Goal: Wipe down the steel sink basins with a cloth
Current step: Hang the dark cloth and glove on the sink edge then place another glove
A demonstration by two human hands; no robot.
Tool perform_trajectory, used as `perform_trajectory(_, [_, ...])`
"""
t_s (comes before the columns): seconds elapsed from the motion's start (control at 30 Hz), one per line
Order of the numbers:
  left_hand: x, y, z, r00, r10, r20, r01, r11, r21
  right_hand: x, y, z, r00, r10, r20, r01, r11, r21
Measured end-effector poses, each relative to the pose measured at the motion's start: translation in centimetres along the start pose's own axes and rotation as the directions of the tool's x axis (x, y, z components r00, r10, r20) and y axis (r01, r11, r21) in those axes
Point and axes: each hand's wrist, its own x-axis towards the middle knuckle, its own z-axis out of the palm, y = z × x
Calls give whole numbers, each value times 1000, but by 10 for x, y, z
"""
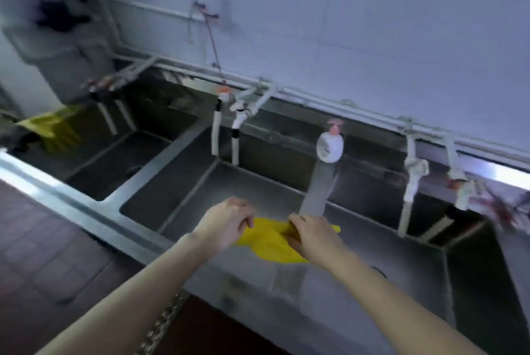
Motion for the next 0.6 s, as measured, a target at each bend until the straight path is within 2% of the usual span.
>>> perform_trajectory(0.17, [-68, -122, -85, 970, -186, -160, 202, 975, 92, 119, -130, -8, 971, -239, -1, 239, 971, 25])
perform_trajectory(0.33, [-115, -239, -142, 898, -339, -280, 398, 897, 192, 230, -242, -1, 927, -371, -44, 372, 928, 8])
perform_trajectory(0.47, [-133, -333, -190, 866, -361, -346, 451, 862, 232, 323, -317, 11, 886, -460, -54, 459, 888, -24])
perform_trajectory(0.6, [-139, -422, -236, 850, -419, -320, 505, 821, 265, 404, -383, 21, 873, -486, -43, 487, 873, 17])
